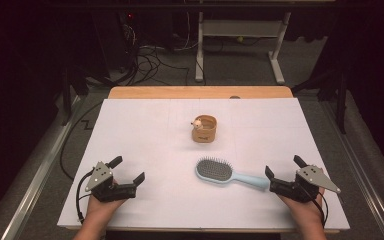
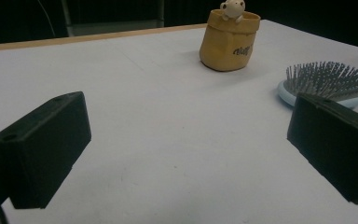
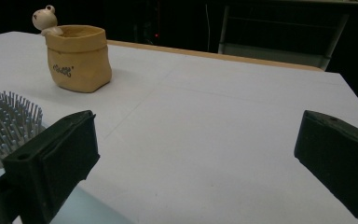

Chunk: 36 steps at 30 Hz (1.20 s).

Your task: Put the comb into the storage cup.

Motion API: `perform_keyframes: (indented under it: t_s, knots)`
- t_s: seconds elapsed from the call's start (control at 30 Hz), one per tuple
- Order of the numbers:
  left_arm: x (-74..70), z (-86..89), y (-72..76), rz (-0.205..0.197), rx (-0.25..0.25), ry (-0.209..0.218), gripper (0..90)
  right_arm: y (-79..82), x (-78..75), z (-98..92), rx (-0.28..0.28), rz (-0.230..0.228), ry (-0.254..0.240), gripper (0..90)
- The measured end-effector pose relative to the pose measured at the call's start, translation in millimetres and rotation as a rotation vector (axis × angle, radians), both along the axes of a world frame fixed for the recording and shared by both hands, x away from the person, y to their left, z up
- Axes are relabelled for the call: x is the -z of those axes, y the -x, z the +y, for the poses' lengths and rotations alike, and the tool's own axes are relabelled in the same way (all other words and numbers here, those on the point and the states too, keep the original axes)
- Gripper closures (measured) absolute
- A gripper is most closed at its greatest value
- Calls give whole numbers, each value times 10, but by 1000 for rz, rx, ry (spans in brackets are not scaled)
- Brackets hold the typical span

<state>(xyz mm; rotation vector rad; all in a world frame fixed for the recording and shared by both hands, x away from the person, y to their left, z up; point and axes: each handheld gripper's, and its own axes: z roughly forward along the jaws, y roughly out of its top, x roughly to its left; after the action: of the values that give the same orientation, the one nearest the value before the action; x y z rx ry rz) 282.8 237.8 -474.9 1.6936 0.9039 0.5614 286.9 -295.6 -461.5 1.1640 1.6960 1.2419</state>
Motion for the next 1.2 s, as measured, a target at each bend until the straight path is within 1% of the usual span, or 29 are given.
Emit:
perform_keyframes:
  t_s: [0.13,0.2,0.3,0.43,0.53,0.67,0.77,0.9,1.0,1.1,1.2]
  knots:
    - [0,-8,4,7,3,3,3,-10,2,18,-6,-4,8,2]
    - [-2,-9,8,3,5,2,2,-13,15,22,-9,-1,18,2]
    - [-1,-6,6,2,8,3,2,-7,16,10,-7,5,13,2]
    - [5,5,4,15,5,1,3,-15,10,-1,-5,7,7,3]
    - [7,18,6,16,-1,2,2,-29,13,0,-6,11,8,3]
    - [2,31,9,12,-8,6,0,-31,11,10,-15,8,10,4]
    - [5,31,4,17,-9,7,0,-25,5,7,-16,2,11,14]
    - [6,25,7,10,-9,1,0,-15,-11,-8,-13,1,7,60]
    - [5,27,5,3,-12,0,0,-13,-19,-12,-11,11,-2,110]
    - [6,28,2,0,-16,-2,0,-7,-26,-8,-17,11,4,161]
    - [7,27,1,1,-18,-3,0,-7,-29,-5,-19,18,6,184]
